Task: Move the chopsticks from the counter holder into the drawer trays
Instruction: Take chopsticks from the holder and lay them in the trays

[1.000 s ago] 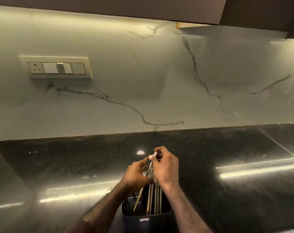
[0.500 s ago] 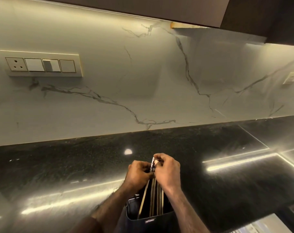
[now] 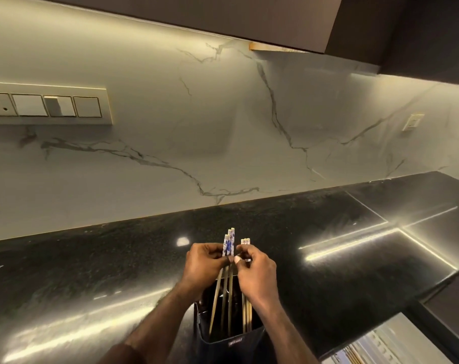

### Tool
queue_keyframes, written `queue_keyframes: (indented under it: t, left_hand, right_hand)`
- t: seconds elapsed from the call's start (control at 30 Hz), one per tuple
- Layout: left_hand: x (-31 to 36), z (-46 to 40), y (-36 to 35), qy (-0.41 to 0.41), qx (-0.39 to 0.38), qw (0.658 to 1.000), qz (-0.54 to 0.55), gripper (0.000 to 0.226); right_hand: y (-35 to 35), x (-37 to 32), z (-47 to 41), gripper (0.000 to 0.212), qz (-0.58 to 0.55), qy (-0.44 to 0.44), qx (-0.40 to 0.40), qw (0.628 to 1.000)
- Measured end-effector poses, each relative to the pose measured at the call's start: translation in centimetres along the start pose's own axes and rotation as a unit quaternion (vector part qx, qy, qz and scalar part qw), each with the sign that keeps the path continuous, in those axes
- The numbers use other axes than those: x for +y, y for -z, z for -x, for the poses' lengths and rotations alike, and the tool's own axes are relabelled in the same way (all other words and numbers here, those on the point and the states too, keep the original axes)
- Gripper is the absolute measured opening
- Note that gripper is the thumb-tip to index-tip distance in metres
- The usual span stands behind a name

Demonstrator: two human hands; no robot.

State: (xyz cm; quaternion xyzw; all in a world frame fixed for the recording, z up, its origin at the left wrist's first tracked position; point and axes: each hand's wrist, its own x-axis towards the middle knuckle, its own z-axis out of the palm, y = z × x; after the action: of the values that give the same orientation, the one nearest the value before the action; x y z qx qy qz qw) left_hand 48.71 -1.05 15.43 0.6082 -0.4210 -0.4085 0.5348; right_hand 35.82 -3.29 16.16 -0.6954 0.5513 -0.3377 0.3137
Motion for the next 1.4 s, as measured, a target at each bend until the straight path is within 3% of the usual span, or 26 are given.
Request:
queue_keyframes:
  t: [0.23,0.43,0.67,0.83,1.1,1.4]
  left_hand:
    - [5.5,-0.6,3.0,-0.007,0.016,0.994,0.107,0.017]
    - [10.4,-0.1,3.3,-0.023,0.022,0.989,0.141,0.014]
    - [12.5,2.6,0.8,-0.039,0.022,0.984,0.170,0.014]
    - [13.9,6.1,-3.7,-0.062,0.009,0.982,0.179,0.014]
    - [14.3,16.1,-15.2,-0.072,-0.064,0.973,0.212,0.014]
    - [11.6,25.2,-31.5,0.002,-0.170,0.951,0.257,0.014]
  right_hand:
    - [0.5,-1.2,1.3,0.015,-0.159,-0.039,-0.162,0.973]
    - [2.4,-1.3,3.2,0.021,-0.240,-0.029,-0.222,0.945]
    - [6.5,-0.5,6.1,0.029,-0.292,-0.080,-0.266,0.915]
    - [10.9,1.6,9.5,0.030,-0.323,-0.107,-0.248,0.907]
    - [22.4,7.7,18.3,0.023,-0.305,-0.117,-0.159,0.932]
    - [36.8,15.8,29.3,0.017,-0.303,-0.194,-0.071,0.930]
